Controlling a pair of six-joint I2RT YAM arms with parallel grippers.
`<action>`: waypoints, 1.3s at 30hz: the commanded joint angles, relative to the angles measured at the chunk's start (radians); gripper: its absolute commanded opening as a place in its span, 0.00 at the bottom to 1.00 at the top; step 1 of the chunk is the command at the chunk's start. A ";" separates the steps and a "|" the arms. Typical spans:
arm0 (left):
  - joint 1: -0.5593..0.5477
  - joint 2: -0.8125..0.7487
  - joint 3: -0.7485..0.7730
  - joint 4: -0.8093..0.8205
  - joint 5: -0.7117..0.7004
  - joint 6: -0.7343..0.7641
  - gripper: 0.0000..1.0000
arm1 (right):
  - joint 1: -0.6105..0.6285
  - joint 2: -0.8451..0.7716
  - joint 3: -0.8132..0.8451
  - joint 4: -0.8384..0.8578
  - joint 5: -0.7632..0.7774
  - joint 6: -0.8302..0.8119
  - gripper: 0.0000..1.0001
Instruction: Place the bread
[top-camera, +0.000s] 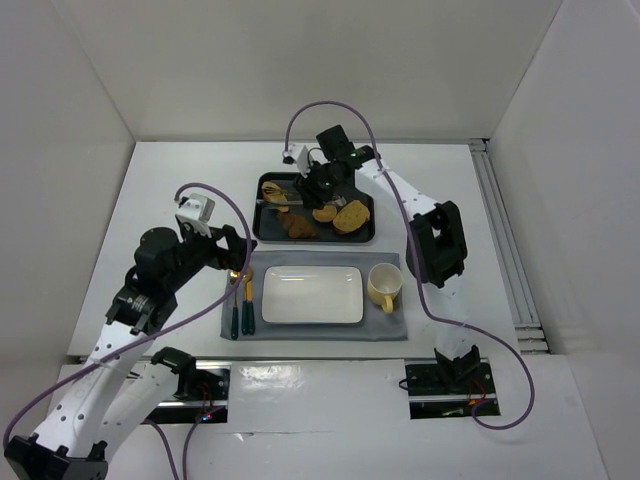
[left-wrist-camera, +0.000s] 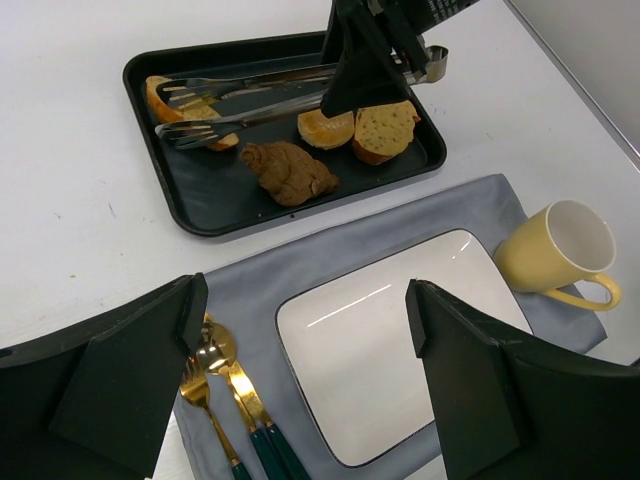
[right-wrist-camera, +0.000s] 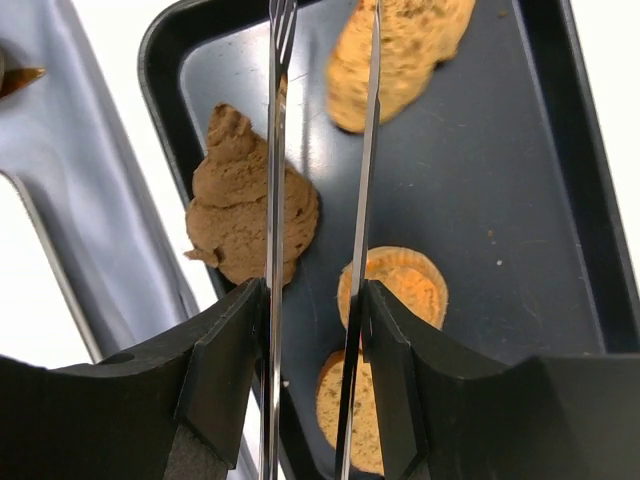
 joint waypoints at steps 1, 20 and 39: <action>0.004 -0.022 0.024 0.042 -0.003 0.016 1.00 | 0.028 0.004 -0.001 0.062 0.065 0.020 0.52; 0.004 -0.031 0.024 0.051 0.015 0.016 1.00 | 0.059 -0.164 -0.190 0.205 0.170 0.047 0.52; 0.004 -0.031 0.014 0.051 0.015 0.016 1.00 | 0.106 -0.195 -0.295 0.257 0.322 0.098 0.53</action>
